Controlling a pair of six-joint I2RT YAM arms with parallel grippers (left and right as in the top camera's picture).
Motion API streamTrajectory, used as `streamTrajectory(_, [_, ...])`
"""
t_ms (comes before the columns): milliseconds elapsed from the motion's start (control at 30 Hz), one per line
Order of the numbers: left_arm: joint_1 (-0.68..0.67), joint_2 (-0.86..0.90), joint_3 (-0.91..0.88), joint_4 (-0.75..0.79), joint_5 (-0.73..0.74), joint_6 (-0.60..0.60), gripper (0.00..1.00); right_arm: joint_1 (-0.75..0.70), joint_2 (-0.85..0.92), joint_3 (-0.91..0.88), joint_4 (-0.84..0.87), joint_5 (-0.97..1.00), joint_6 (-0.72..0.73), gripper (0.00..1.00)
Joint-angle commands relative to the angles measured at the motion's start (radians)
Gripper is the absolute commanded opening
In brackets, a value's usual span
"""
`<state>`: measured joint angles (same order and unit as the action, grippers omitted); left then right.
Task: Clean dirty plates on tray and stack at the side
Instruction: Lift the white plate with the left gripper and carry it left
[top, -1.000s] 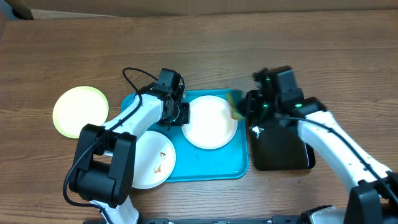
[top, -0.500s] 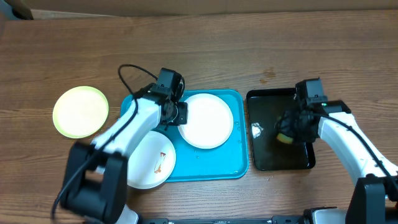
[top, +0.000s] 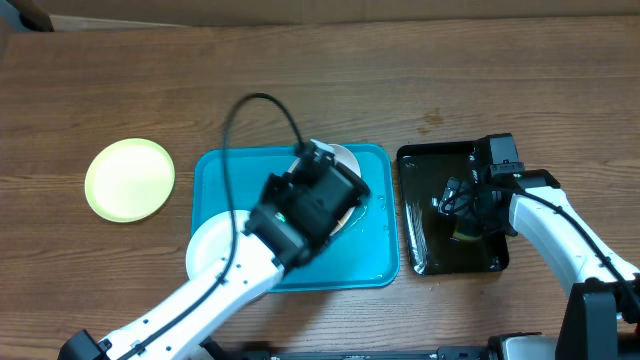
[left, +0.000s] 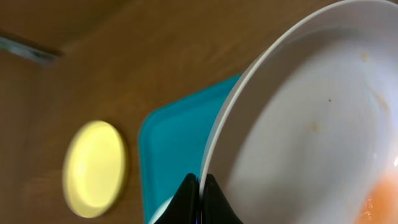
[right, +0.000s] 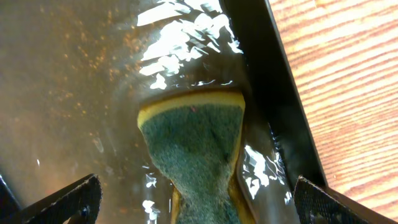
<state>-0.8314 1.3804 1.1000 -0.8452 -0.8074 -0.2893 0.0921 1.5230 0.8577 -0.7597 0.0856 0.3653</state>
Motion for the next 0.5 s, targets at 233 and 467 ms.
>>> streamTrajectory(233, [-0.23, -0.006, 0.004, 0.008, -0.521, 0.002, 0.04, -0.005, -0.024, -0.008, 0.018, 0.022, 0.0, 1.0])
streamTrajectory(467, [-0.315, -0.006, 0.005, 0.068, -0.755, 0.079, 0.04, -0.005, -0.024, -0.008, 0.018, 0.022, 0.0, 1.0])
